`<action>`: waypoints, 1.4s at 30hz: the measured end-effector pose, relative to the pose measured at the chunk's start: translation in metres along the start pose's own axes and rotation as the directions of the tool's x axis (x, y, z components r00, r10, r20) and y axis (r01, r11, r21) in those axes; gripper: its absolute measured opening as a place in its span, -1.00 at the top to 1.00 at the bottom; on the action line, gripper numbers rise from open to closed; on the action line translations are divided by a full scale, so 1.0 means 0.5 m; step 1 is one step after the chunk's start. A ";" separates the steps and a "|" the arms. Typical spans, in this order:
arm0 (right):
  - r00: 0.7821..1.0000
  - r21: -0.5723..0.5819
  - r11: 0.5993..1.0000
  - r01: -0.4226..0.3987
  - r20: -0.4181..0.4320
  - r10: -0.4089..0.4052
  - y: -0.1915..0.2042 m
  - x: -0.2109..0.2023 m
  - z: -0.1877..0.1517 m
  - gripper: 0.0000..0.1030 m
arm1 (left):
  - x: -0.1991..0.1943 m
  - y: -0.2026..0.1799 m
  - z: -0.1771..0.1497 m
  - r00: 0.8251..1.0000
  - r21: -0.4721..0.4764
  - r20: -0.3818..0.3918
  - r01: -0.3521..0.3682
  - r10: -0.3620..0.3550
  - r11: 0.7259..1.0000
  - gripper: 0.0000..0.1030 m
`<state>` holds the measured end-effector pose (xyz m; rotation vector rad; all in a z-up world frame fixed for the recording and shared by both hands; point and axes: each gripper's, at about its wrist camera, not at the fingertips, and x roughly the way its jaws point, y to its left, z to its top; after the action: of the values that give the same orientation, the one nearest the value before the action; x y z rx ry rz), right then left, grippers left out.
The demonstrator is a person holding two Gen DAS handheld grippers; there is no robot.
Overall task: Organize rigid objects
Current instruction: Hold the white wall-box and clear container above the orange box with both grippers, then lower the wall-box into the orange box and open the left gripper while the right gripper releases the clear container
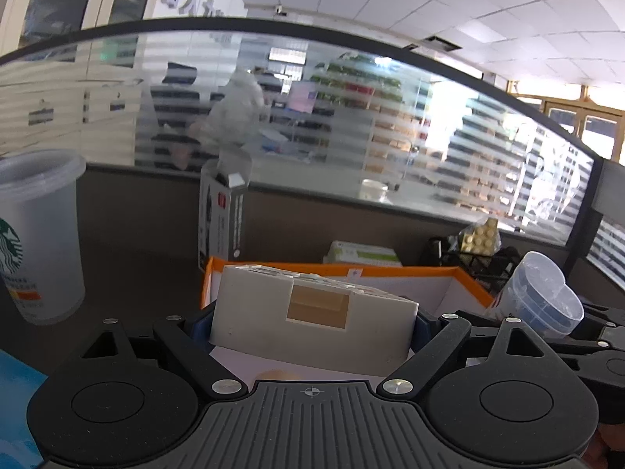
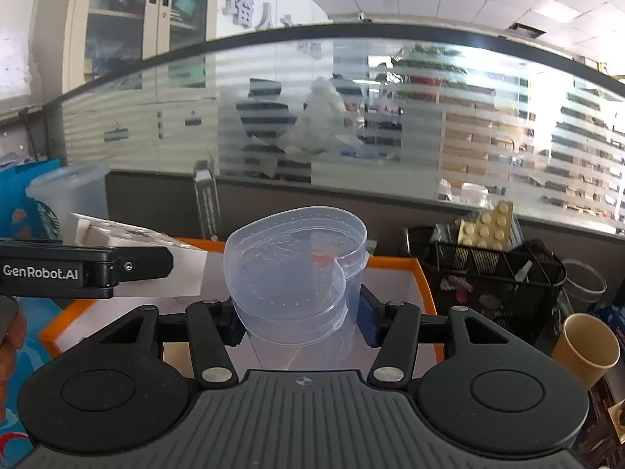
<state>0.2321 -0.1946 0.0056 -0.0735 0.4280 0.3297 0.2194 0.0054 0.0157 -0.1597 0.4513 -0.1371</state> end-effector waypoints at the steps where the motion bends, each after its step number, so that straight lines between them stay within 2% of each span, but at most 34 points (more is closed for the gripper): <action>1: 1.000 0.001 1.000 0.005 -0.006 -0.005 -0.003 0.004 -0.002 0.02 | 0.005 0.001 -0.002 1.000 -0.001 -0.005 -0.003 0.003 1.000 -0.76; 22: 0.985 -0.002 1.000 0.031 -0.171 -0.031 -0.022 0.090 -0.040 0.02 | 0.067 -0.004 -0.033 0.993 0.045 -0.115 -0.011 0.016 0.999 -0.76; 27: 0.978 0.009 1.000 0.014 -0.208 -0.012 -0.025 0.107 -0.050 0.01 | 0.074 -0.007 -0.038 0.992 0.066 -0.125 -0.007 0.015 0.998 -0.77; 33: 0.974 0.010 1.000 0.009 -0.224 -0.007 -0.022 0.111 -0.055 0.03 | 0.078 -0.012 -0.043 0.992 0.096 -0.122 -0.016 0.028 0.995 -0.77; 42: 0.973 0.000 1.000 0.006 -0.230 -0.006 -0.022 0.111 -0.055 0.02 | 0.087 -0.038 -0.063 0.990 0.200 -0.117 -0.051 0.076 0.978 -0.77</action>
<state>0.2724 -0.1922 -0.0423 -0.1131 0.6579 0.3160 0.2426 -0.0242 -0.0271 0.0580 0.5630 -0.1285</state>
